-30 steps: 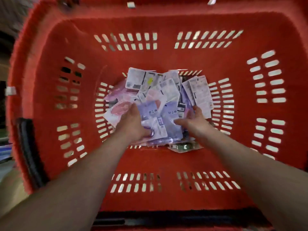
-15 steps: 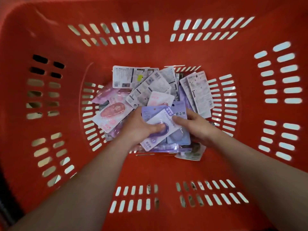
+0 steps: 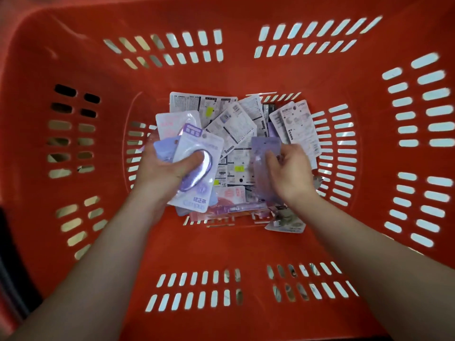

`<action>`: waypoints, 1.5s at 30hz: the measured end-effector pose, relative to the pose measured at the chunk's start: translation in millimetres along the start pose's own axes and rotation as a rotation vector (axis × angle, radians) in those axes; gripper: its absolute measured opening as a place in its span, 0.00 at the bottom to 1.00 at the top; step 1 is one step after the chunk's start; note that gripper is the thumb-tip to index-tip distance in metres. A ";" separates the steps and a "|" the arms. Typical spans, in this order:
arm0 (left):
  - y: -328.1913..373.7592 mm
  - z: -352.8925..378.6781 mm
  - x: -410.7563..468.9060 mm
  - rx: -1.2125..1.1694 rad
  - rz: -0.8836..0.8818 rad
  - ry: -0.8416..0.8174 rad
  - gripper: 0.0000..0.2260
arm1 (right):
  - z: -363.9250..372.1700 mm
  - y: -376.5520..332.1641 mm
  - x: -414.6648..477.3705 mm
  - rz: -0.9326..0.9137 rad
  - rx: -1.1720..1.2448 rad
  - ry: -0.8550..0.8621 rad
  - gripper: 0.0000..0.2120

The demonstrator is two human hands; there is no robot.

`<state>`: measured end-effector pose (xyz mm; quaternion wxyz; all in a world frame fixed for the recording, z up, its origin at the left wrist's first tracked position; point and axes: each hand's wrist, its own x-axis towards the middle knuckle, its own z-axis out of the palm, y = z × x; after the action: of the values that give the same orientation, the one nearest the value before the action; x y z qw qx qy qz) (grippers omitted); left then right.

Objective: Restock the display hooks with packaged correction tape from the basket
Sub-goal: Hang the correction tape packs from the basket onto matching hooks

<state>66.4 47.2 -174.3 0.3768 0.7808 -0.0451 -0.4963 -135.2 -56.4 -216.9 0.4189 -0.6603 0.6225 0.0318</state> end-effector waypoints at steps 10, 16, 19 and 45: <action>-23.1 22.1 -17.5 -0.020 -0.096 -0.066 0.19 | 30.5 -30.4 0.8 -0.127 -0.348 -0.100 0.08; -5.8 16.5 -31.2 -0.200 -0.090 -0.093 0.16 | -15.9 -28.7 0.5 0.026 0.148 0.067 0.04; 14.2 13.1 -44.9 -0.354 -0.056 -0.203 0.10 | -62.7 -41.5 -5.1 -0.054 0.244 0.040 0.09; 316.0 -17.5 -422.1 -0.652 0.197 -0.032 0.20 | -372.5 -306.2 -286.4 -0.221 0.796 -0.518 0.16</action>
<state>-35.9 19.3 342.5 0.6522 0.6032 0.0348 -0.4578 -117.8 -88.0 342.8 0.7811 -0.4811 0.3876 -0.0901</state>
